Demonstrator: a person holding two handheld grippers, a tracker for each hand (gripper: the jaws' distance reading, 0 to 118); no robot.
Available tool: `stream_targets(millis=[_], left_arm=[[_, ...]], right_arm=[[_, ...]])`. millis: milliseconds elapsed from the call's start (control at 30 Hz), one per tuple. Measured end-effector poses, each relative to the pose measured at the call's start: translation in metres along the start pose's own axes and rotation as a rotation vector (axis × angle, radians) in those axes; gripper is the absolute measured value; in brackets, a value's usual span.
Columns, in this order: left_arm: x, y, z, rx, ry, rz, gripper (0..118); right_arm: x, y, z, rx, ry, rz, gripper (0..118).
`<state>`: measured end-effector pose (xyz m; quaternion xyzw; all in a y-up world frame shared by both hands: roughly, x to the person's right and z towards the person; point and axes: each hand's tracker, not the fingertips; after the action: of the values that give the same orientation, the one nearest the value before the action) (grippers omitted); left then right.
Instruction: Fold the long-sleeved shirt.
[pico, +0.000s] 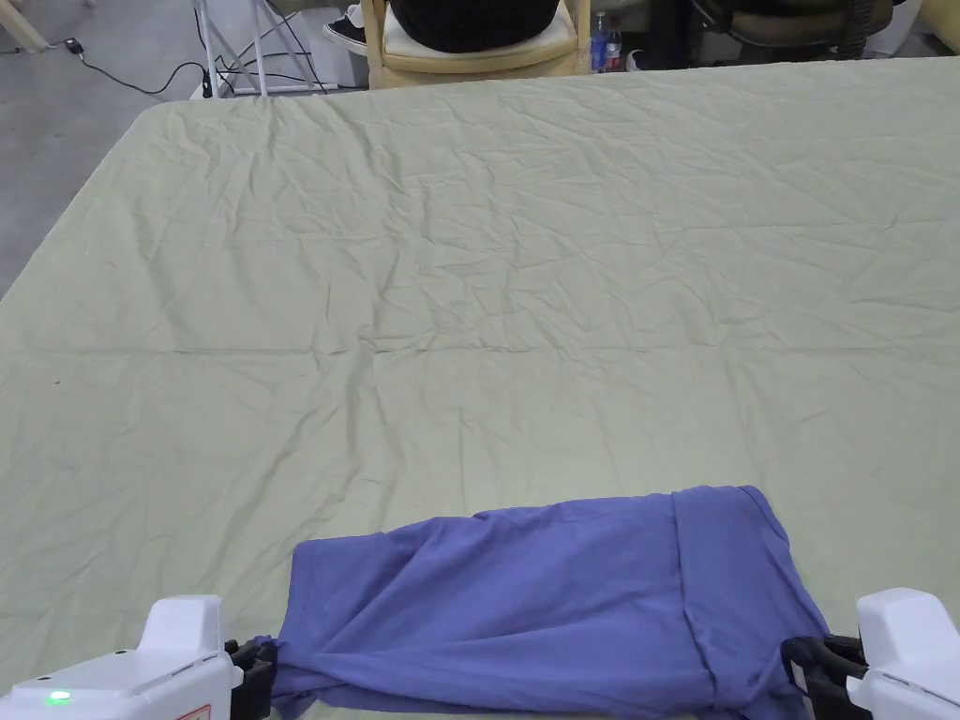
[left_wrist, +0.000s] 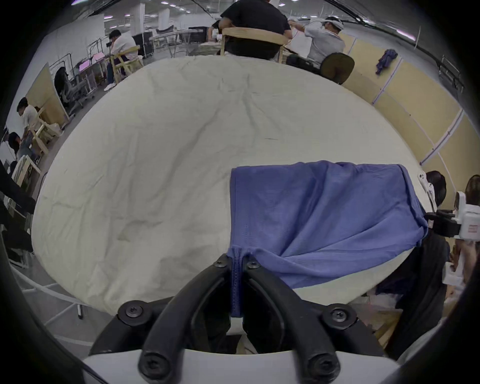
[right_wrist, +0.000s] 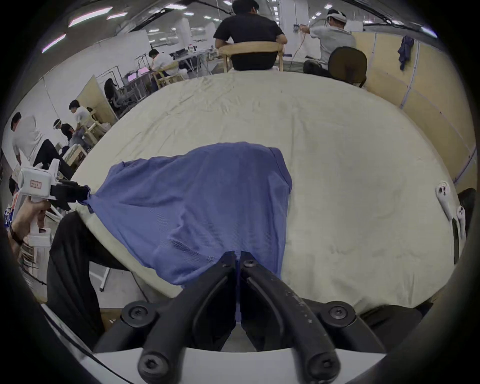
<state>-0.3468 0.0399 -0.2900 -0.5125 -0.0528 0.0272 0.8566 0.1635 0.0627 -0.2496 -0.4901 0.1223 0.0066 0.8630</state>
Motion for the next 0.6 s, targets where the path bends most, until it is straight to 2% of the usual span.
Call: stream_targets(millis=[33,100,133,167,233,400,533,600], left_arm=[[0.000,-0.001,-0.002,-0.016,0.005,-0.006,8],[-0.001,-0.003,-0.005,-0.034,0.001,-0.009,28],[-0.001,-0.004,-0.004,-0.025,0.007,-0.013,38],[0.000,-0.005,-0.003,-0.012,0.019,-0.016,45],[0.000,-0.006,0.001,0.005,0.044,-0.002,48],[0.001,-0.002,0.027,0.131,0.032,0.014,48],[0.008,0.010,0.053,0.187,0.039,0.039,48],[0.013,0.017,0.067,0.212,0.032,0.048,48]], right_arm=[[-0.001,0.000,0.000,-0.001,-0.002,0.002,3],[0.000,0.001,-0.001,-0.017,-0.004,0.008,10],[-0.001,0.003,0.000,-0.012,-0.002,0.009,22],[-0.001,0.003,0.000,0.000,0.000,0.001,41],[0.000,0.005,0.002,0.002,-0.016,-0.026,52],[-0.008,0.016,0.020,0.069,-0.059,-0.008,53],[-0.026,0.034,0.046,0.212,-0.021,-0.013,53],[-0.039,0.043,0.058,0.261,-0.013,0.025,53]])
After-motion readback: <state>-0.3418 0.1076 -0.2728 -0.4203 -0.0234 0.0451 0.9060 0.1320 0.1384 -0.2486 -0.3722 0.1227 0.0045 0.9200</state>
